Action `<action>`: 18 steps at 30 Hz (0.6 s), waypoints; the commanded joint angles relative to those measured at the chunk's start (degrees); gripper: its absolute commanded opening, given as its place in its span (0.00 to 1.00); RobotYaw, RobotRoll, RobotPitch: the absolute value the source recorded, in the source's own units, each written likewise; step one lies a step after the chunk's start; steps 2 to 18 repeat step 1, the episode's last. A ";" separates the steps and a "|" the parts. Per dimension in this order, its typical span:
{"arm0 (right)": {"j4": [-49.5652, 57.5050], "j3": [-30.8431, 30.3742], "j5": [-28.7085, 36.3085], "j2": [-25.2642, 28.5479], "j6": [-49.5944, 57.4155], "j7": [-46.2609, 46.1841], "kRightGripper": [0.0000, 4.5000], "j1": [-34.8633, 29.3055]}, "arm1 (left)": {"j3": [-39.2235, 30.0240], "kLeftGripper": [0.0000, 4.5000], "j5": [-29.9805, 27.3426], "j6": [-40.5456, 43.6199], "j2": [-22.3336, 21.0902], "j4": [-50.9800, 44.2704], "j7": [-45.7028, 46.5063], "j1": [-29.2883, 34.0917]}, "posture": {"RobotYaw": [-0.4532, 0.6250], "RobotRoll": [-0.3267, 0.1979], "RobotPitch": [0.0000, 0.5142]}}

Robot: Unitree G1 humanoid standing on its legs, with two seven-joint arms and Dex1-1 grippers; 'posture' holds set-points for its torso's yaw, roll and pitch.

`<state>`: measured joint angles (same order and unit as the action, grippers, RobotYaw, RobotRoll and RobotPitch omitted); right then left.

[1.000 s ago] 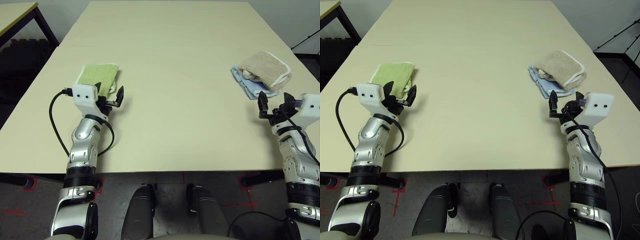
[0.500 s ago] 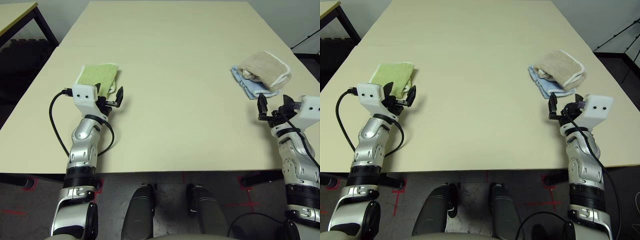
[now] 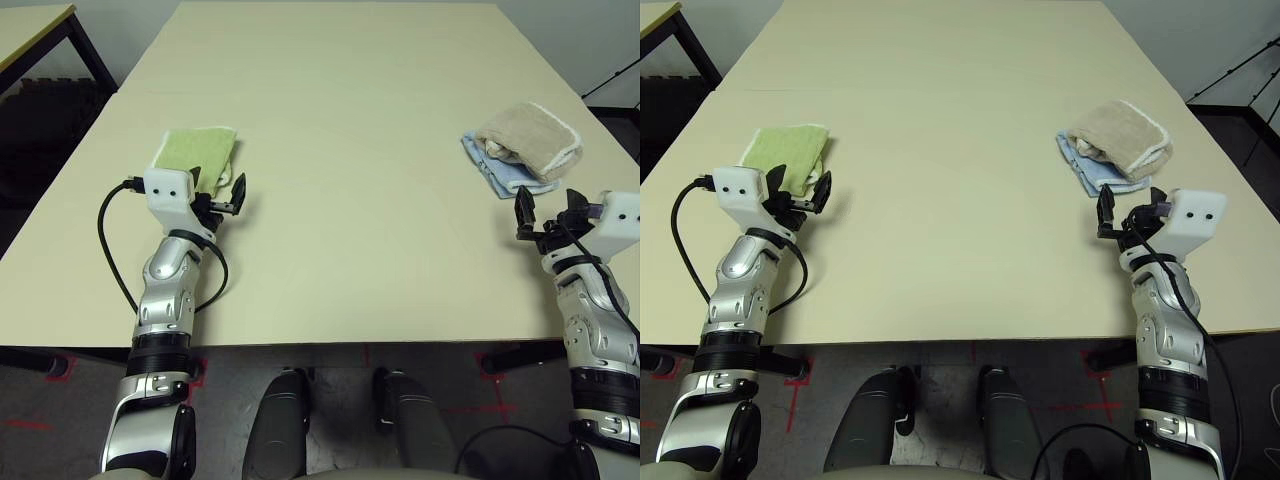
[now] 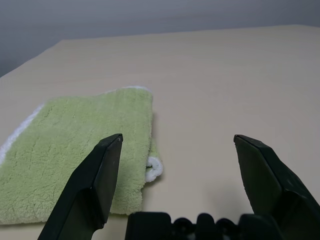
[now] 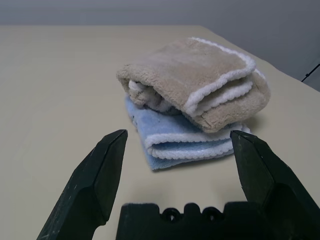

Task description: Fold the towel and set it aside.

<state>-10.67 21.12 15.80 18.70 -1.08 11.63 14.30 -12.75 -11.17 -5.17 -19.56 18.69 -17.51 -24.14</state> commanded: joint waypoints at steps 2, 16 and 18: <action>-0.99 0.28 0.12 -0.07 -0.48 -0.20 0.99 -0.16 | -0.19 1.00 0.08 -0.72 -0.27 1.16 -0.16 -0.28 | 0.48 0.62 0.27; -0.99 0.28 0.12 -0.07 -0.48 -0.20 0.99 -0.16 | -0.19 1.00 0.08 -0.72 -0.27 1.16 -0.16 -0.28 | 0.48 0.62 0.27; -0.99 0.28 0.12 -0.07 -0.48 -0.20 0.99 -0.16 | -0.19 1.00 0.08 -0.72 -0.27 1.16 -0.16 -0.28 | 0.48 0.62 0.27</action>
